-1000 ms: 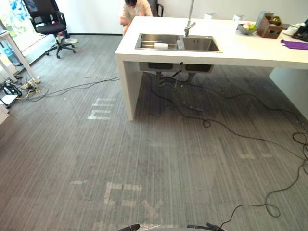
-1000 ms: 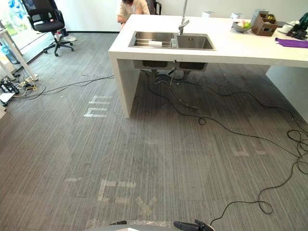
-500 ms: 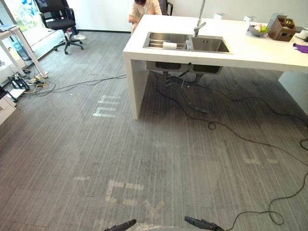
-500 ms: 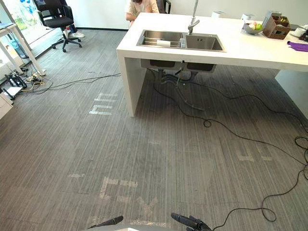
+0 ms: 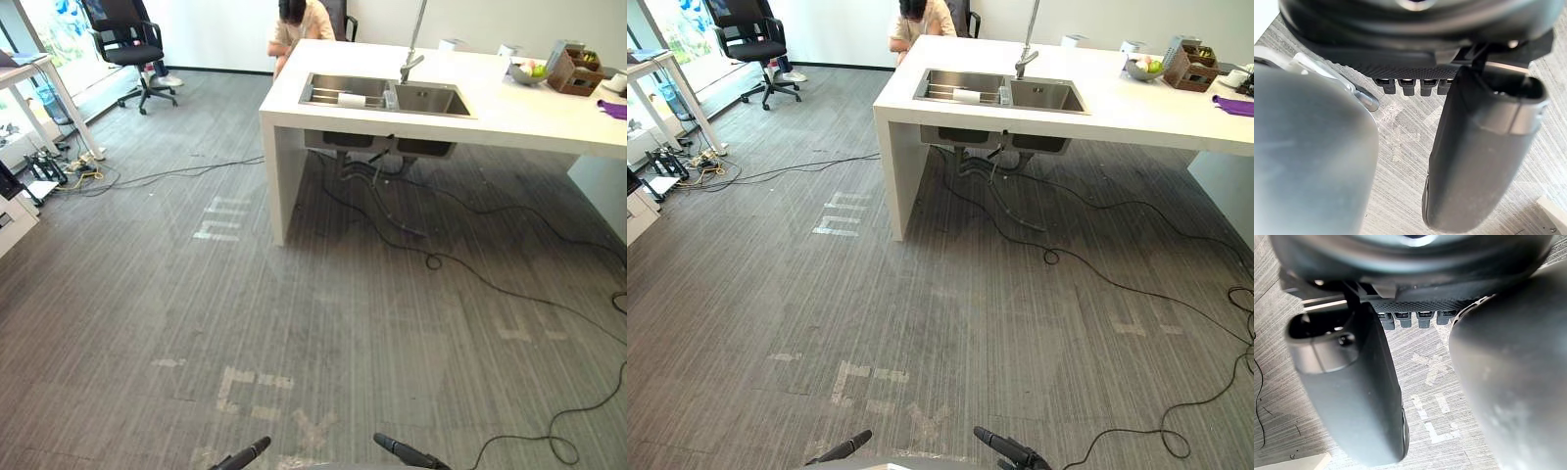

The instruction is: Walk over to the sink, pick up the cup, carry it to the dishwasher, place the cup inside the dishwasher, then close the dishwasher door

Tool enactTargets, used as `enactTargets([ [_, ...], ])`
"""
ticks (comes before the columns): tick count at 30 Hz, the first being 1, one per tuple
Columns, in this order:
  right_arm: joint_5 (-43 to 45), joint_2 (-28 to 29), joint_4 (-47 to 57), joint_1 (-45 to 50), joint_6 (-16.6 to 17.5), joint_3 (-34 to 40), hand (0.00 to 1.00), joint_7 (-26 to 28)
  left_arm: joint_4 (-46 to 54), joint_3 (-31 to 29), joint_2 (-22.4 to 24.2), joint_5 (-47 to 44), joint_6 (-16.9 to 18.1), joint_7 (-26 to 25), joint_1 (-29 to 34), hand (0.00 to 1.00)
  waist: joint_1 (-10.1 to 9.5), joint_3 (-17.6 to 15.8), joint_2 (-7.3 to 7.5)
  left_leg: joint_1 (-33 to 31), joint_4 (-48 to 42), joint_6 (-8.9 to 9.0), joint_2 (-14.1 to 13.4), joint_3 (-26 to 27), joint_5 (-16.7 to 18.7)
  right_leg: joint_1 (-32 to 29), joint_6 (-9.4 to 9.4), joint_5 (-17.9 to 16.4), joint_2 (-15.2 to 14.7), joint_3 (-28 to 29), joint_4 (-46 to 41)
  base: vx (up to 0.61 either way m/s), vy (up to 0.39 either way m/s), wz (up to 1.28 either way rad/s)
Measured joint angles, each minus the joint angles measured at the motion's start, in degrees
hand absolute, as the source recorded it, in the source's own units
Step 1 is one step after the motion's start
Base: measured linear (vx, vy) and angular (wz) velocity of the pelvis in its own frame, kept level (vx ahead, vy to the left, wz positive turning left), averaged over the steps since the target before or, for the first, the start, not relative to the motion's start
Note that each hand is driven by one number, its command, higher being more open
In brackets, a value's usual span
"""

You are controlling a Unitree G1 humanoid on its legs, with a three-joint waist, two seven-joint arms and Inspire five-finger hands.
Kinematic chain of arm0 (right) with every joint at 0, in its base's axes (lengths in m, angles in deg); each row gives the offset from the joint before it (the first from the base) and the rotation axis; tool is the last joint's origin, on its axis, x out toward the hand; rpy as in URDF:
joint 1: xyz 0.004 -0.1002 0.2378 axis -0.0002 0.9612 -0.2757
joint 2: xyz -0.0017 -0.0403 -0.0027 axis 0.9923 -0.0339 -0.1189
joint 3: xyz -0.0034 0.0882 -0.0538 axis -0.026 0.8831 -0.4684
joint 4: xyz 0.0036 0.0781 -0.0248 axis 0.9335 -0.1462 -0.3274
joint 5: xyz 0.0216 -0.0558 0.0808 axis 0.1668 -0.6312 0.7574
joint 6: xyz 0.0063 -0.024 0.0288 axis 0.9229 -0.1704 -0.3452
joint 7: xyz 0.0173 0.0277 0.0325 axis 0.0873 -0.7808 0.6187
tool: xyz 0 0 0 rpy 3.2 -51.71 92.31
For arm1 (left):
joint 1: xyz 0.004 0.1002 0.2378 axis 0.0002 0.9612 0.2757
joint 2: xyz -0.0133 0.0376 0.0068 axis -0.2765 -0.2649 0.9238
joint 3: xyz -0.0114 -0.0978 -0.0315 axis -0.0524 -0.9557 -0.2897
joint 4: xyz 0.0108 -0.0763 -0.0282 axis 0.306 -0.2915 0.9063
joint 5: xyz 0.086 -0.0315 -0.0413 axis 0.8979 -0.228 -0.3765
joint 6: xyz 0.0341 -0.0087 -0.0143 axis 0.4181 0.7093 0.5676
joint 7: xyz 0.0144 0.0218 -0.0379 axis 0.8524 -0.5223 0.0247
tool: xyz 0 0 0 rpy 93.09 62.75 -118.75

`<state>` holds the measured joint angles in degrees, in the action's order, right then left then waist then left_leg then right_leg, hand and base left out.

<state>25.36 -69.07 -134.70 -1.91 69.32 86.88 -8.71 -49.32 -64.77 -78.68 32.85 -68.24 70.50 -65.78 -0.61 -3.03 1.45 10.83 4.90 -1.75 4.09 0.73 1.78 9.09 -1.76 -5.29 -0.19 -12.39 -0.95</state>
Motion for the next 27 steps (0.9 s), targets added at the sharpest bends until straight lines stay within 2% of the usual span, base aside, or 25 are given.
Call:
enactTargets([
  [3, 0.1, 0.0, 0.0, 0.0, 0.4, 0.0, 1.0, 0.1, 0.0, 0.0, -0.2, 1.9, -0.3, 0.0, 0.0, 1.0, 0.04, -0.1, 0.19, 0.0, 0.1, -0.19, 0.6, -0.3, -0.1, -1.4, 0.95, -2.1, -1.0, -0.5, -3.7, -0.06, 0.0, 0.08],
  [4, 0.2, 0.0, 0.7, 0.1, 1.3, 0.1, 1.0, 0.2, 0.0, 0.3, -0.4, 2.2, -0.9, 0.0, 0.0, 1.0, 0.54, -0.1, 0.2, 0.1, 0.2, -0.57, 1.1, -1.1, 0.4, -3.8, -0.49, -4.9, -2.4, -1.2, -9.5, -0.05, 0.012, 0.35],
  [5, 1.6, -0.1, 1.9, 1.0, 2.5, 0.1, 1.0, 0.1, 0.0, 0.4, -0.6, 2.2, -1.6, 0.0, -0.1, 1.0, 0.95, -0.1, 0.21, 0.2, 0.2, -2.76, 1.3, -1.3, 0.8, -7.4, -2.71, -7.2, -4.2, -2.0, -18.4, -0.05, 0.023, 0.41],
  [6, 2.1, -0.1, 2.5, 1.3, 3.0, 0.1, 1.0, 0.1, 0.0, 0.6, -0.7, 2.1, -2.0, 0.0, -0.1, 1.0, 0.99, -0.2, 0.17, 0.1, 0.0, -3.53, 1.3, -1.3, 0.6, -9.8, -3.19, -7.7, -5.0, -1.7, -23.7, -0.03, 0.04, 0.41],
  [7, 2.5, -0.1, 3.8, 1.7, 4.1, 0.1, 1.0, 0.1, 0.2, 0.9, -1.2, 2.0, -2.7, 0.0, -0.1, 1.0, 1.08, -0.7, 0.29, 0.2, -0.4, -5.03, 1.6, -1.6, 0.1, -15.1, -2.34, -8.1, -7.7, -1.6, -36.4, -0.02, 0.031, 0.28],
  [8, 3.2, -0.1, 4.7, 1.8, 5.0, 0.1, 1.0, 0.1, 0.2, 0.9, -1.6, 2.0, -2.8, 0.0, -0.1, 1.0, 1.09, -1.0, 0.85, 0.6, -0.6, -5.09, 2.3, -1.7, 0.0, -17.5, -1.29, -8.7, -10.0, -1.7, -43.4, 0.05, 0.025, 0.25],
  [9, 4.9, -0.7, 4.9, 1.2, 5.7, 0.1, 1.0, 0.1, 0.1, 1.3, -2.6, 2.1, -3.2, -0.4, 0.0, 1.0, 1.19, -1.4, 2.03, 1.8, -1.0, -5.26, 3.3, -2.3, 0.0, -20.6, 0.11, -9.7, -13.9, -0.7, -53.2, 0.09, 0.006, 0.11],
  [11, 6.6, -0.7, 3.8, 0.3, 5.7, 0.0, 1.0, 0.1, 0.1, 1.2, -2.9, 2.1, -3.9, -1.3, 0.5, 1.0, 1.35, -1.5, 2.01, 2.4, -1.1, -5.13, 2.9, -2.5, 0.4, -21.0, -0.47, -10.6, -13.9, 0.8, -52.2, 0.12, -0.014, 0.03],
  [12, 8.1, 0.0, 2.9, -0.3, 5.9, 0.0, 1.0, 0.1, 0.0, 1.1, -2.9, 2.1, -4.6, -1.8, 0.6, 1.0, 1.43, -1.9, 1.54, 2.5, -1.2, -4.45, 1.2, -2.4, 0.8, -19.5, -1.3, -11.0, -11.0, 0.7, -41.3, 0.15, -0.049, -0.01],
  [15, 8.2, 0.7, 1.5, -0.5, 5.9, 0.0, 1.0, -0.1, -0.5, 0.0, -2.5, 2.1, -5.3, -2.0, 0.4, 1.0, 1.4, -2.4, 1.02, 2.7, -1.4, -3.42, -1.3, -2.1, 2.0, -17.9, -1.31, -10.3, -6.3, -0.3, -26.0, 0.14, -0.097, -0.12],
  [16, 8.3, 1.0, 1.3, -0.5, 5.8, -0.1, 1.0, 0.3, -1.2, -0.1, -2.3, 2.1, -5.1, -2.0, -0.2, 1.0, 1.49, -3.2, 0.55, 3.5, -2.1, -3.11, -3.2, -1.7, 4.2, -18.3, -1.36, -6.8, -2.8, -0.2, -18.6, 0.16, -0.157, -0.21],
  [17, 8.6, 1.1, 1.4, -0.5, 5.6, 0.0, 1.0, 0.6, -1.6, 0.0, -2.3, 2.2, -5.0, -1.9, -0.4, 1.0, 1.63, -3.5, 0.52, 3.8, -2.5, -2.84, -3.9, -1.7, 5.0, -18.8, -1.28, -4.6, -1.9, -0.2, -16.0, 0.21, -0.217, -0.15],
  [18, 8.9, 1.0, 1.8, -0.4, 4.9, 0.0, 1.0, 1.8, -1.8, -0.1, -2.6, 2.9, -4.9, -1.5, -0.6, 1.0, 1.84, -4.1, 0.97, 4.4, -3.5, -1.86, -4.7, -1.7, 6.7, -20.3, -1.4, 0.0, -1.2, -0.2, -11.4, 0.23, -0.245, 0.05],
  [19, 8.9, 1.3, 1.6, 0.1, 4.4, 0.0, 1.0, 2.5, -1.9, -0.4, -3.0, 3.5, -4.9, -1.2, -0.9, 1.0, 1.86, -4.8, 1.69, 5.4, -4.3, -0.85, -5.1, -2.0, 8.4, -21.8, -1.76, 3.7, -1.8, -0.2, -8.2, 0.24, -0.258, 0.11],
  [21, 9.1, 1.7, 1.3, 1.3, 3.4, 0.2, 1.0, 2.9, -2.2, -2.6, -3.1, 4.0, -4.7, -0.9, -0.9, 1.0, 1.76, -5.5, 2.81, 7.5, -5.8, 0.54, -4.8, -2.6, 11.4, -22.4, -1.31, 5.2, -3.6, -0.3, -6.9, 0.3, -0.274, 0.22],
  [22, 10.4, 1.7, 2.0, 2.0, 3.4, 1.8, 1.0, 3.4, -2.5, -3.9, -2.1, 4.7, -4.2, -0.9, -0.7, 1.0, 2.13, -5.4, 1.84, 9.0, -7.6, 1.39, -6.7, -3.1, 14.8, -22.8, 0.75, 9.5, -3.3, -1.8, -11.5, 0.37, -0.301, 0.27],
  [23, 10.3, 1.3, 2.4, 2.2, 3.3, 1.9, 1.0, 3.8, -2.5, -4.0, -1.6, 5.3, -4.2, -0.9, -0.6, 1.0, 2.42, -4.9, 1.03, 9.2, -7.8, 1.38, -8.0, -3.2, 15.8, -23.5, 1.18, 9.2, -2.5, -2.6, -13.5, 0.41, -0.3, 0.31],
  [24, 10.3, 0.6, 2.7, 2.2, 3.2, 1.9, 1.0, 4.0, -2.6, -5.1, -0.5, 6.0, -4.0, -0.8, -0.5, 1.0, 2.67, -3.9, -0.75, 9.2, -9.5, 1.46, -10.0, -3.2, 16.8, -23.9, 3.94, 7.4, -0.8, -4.1, -15.6, 0.35, -0.234, 0.18],
  [25, 10.3, 0.5, 2.8, 1.8, 3.1, 1.9, 1.0, 3.8, -2.5, -6.1, -0.1, 6.1, -3.8, -0.8, -0.8, 1.0, 2.56, -4.0, -0.94, 8.4, -11.9, 1.9, -10.6, -3.1, 16.7, -23.9, 5.41, 6.4, -0.2, -4.3, -16.2, 0.54, -0.361, 0.06],
  [26, 10.3, 0.5, 3.6, 1.7, 2.9, 1.7, 1.0, 3.7, -1.9, -7.5, 0.5, 6.8, -2.7, -1.0, -1.1, 1.0, 2.06, -3.8, -0.99, 4.6, -21.2, 2.92, -11.3, -3.1, 16.1, -22.8, 7.59, 4.9, 1.0, -4.6, -15.7, 0.44, -0.304, -0.05],
  [27, 10.3, 0.4, 3.8, 1.7, 2.5, 1.7, 1.0, 3.7, -1.7, -7.9, 0.8, 6.8, -2.4, -1.2, -1.2, 1.0, 2.03, -3.6, -1.16, 3.1, -25.0, 3.77, -11.7, -3.2, 15.6, -22.0, 8.21, 4.4, 1.4, -4.7, -15.1, 0.5, -0.344, -0.03],
])
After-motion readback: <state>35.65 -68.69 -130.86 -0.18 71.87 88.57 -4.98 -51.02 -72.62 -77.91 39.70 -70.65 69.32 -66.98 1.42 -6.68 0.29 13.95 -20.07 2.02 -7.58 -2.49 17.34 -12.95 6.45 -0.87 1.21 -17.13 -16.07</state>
